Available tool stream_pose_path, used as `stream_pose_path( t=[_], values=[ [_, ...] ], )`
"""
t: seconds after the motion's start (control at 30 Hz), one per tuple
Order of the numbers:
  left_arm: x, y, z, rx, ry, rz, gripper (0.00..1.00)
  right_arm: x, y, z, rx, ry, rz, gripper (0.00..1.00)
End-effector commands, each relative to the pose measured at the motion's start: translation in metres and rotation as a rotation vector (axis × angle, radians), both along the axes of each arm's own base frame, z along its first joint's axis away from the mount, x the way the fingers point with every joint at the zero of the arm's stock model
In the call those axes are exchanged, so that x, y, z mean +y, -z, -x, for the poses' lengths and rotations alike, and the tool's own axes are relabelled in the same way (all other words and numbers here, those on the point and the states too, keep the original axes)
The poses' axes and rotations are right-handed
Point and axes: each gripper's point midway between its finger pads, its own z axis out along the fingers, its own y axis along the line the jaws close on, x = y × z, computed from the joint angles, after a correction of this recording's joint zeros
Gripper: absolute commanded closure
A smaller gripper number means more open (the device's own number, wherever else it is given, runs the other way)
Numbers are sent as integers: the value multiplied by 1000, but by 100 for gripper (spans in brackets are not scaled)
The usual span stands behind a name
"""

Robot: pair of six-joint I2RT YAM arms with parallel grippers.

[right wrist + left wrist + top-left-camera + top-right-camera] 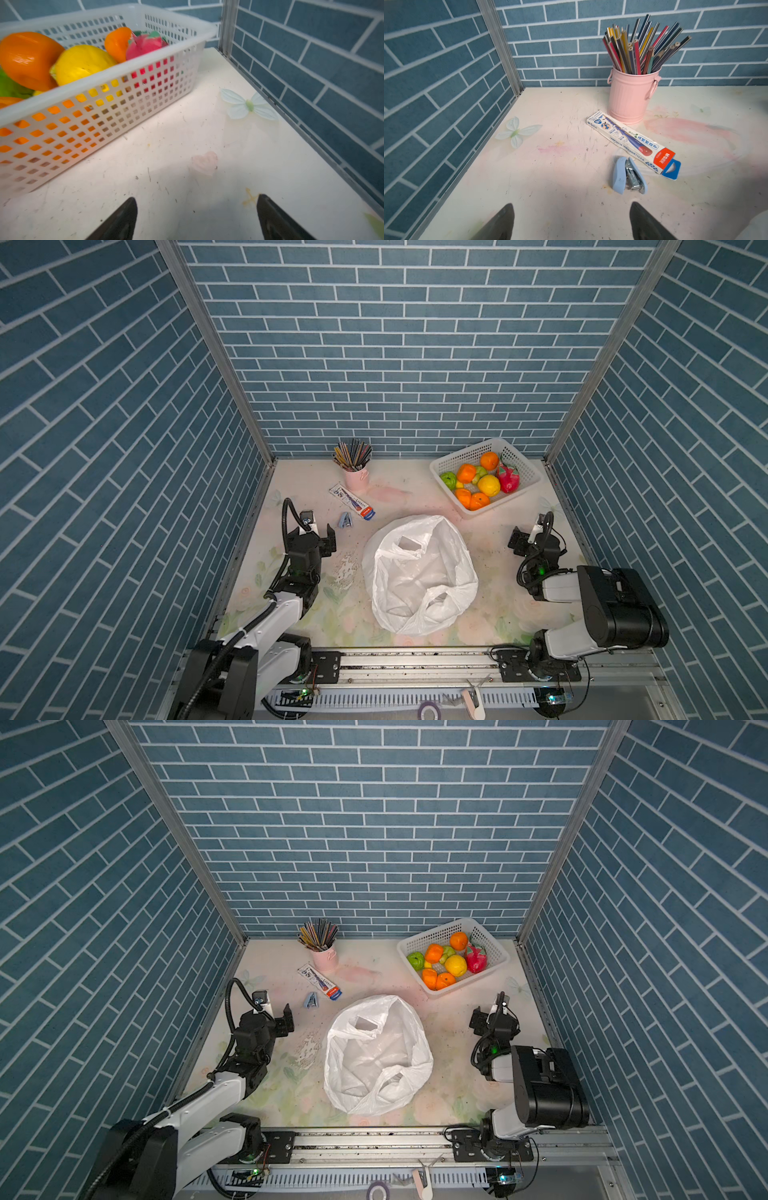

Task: Untie the knot of the plastic bag and take out the fruit
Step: Reset both arms

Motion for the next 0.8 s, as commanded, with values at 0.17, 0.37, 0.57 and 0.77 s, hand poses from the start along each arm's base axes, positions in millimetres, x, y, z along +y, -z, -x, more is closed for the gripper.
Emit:
stream_pose_path(
  t=[0.17,0.37,0.57,0.77],
  values=[
    [-10,-1,-37,-91,129,-7,13,4,-38,-10,-158,-56,41,1],
    [7,12,-45,-133,104,26,12,5,-37,-11,-147,-56,52,1],
    [5,13,-44,-136,121,23,12,4,-36,-12,-138,-46,45,1],
    [4,13,-44,-137,122,19,12,4,-35,-12,-136,-48,44,1]
  ],
)
